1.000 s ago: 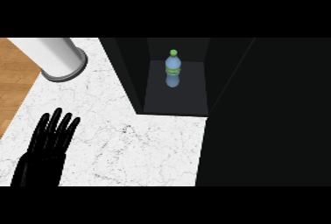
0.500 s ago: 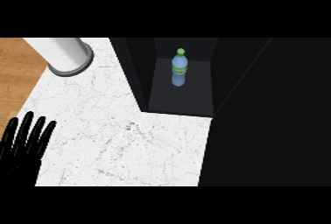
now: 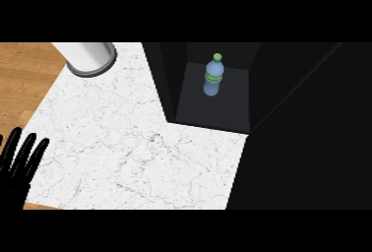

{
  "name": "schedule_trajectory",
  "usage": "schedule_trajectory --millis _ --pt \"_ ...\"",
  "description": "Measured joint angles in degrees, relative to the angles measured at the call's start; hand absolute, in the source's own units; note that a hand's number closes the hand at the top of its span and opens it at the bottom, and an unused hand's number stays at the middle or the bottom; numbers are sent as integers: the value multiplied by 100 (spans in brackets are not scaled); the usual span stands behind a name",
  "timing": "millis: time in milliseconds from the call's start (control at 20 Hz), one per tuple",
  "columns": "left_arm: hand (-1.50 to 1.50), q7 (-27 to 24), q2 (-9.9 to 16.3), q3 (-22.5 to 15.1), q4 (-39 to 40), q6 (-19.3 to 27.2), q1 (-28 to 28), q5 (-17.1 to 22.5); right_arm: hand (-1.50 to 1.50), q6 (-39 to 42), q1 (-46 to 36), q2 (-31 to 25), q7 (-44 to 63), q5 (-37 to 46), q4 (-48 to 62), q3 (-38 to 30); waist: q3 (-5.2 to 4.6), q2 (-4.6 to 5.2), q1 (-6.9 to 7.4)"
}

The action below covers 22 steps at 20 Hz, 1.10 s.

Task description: Pick up the bottled water, place it into the cabinet and close the cabinet

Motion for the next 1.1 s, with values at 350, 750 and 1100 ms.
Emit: schedule_trajectory --millis 350,750,1100 --pt "-150 46 173 123 -26 -258 -3 100 150 126 -492 -88 227 -66 11 -50 -23 65 262" --pt "-150 117 324 188 50 -478 -52 148 150 525 -1410 -418 412 -101 15 -248 -85 54 528" --pt "-150 156 430 299 125 -590 -72 219 150 734 -1896 -543 604 -134 25 -273 -96 50 530"
